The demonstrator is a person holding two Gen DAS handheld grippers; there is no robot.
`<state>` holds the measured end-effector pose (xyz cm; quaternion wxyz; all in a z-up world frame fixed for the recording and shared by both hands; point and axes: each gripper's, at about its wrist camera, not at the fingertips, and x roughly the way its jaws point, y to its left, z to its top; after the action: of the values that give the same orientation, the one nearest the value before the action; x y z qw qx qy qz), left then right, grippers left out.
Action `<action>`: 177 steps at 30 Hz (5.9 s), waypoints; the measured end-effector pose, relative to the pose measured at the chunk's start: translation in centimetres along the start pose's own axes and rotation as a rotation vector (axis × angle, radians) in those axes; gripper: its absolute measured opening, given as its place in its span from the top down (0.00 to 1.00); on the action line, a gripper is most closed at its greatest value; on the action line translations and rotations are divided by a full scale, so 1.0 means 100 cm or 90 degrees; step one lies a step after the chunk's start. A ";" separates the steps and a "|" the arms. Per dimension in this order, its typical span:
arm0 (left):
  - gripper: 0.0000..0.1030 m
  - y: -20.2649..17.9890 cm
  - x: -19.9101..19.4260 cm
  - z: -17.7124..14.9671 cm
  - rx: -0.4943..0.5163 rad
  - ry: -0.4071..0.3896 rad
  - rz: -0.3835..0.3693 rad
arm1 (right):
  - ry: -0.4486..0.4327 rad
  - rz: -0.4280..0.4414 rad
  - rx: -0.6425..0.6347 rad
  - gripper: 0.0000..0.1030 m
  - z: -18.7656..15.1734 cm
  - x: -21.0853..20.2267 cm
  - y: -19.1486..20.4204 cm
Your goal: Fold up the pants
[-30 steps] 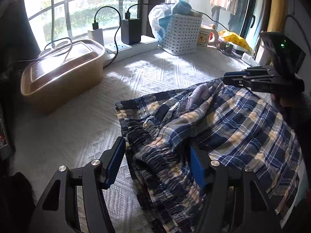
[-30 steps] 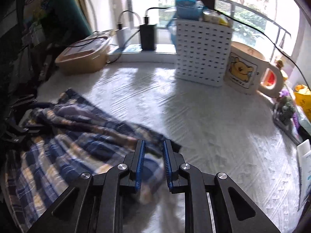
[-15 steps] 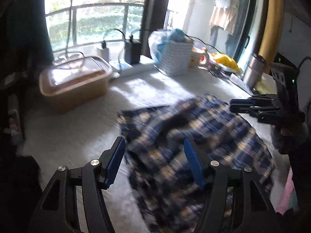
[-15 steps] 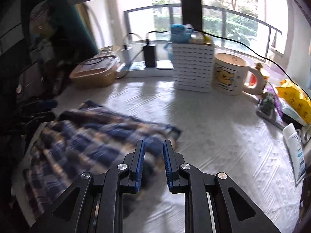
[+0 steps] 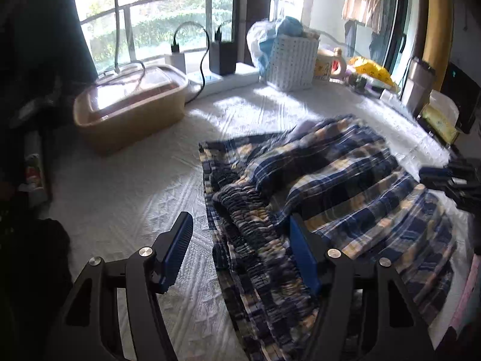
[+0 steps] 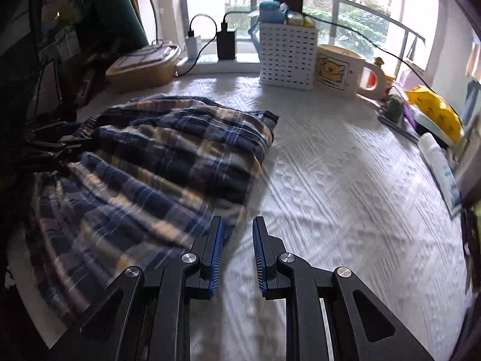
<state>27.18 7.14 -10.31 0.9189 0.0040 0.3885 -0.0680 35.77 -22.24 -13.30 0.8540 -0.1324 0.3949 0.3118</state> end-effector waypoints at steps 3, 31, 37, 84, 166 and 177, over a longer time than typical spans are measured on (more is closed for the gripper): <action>0.36 0.000 -0.012 0.000 -0.002 -0.014 0.004 | -0.013 0.036 0.019 0.81 -0.015 -0.016 0.009; 0.36 -0.029 -0.073 -0.063 -0.008 -0.006 -0.048 | 0.001 0.038 0.030 0.67 -0.074 -0.058 0.062; 0.36 -0.042 -0.054 -0.082 -0.009 0.038 -0.065 | 0.022 0.000 0.037 0.26 -0.084 -0.037 0.067; 0.39 0.005 0.024 -0.012 -0.137 0.050 -0.074 | -0.056 0.032 0.116 0.29 -0.012 -0.008 -0.017; 0.79 0.021 -0.201 -0.019 -0.093 -0.296 -0.077 | -0.290 0.011 -0.127 0.90 0.088 -0.171 0.166; 0.78 0.092 -0.247 -0.046 -0.101 -0.304 0.029 | -0.314 0.109 -0.159 0.90 0.119 -0.161 0.238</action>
<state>8.10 19.57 3.67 0.9833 -0.0755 0.1646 -0.0156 19.68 -5.16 7.10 0.8718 -0.1226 0.1433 0.4520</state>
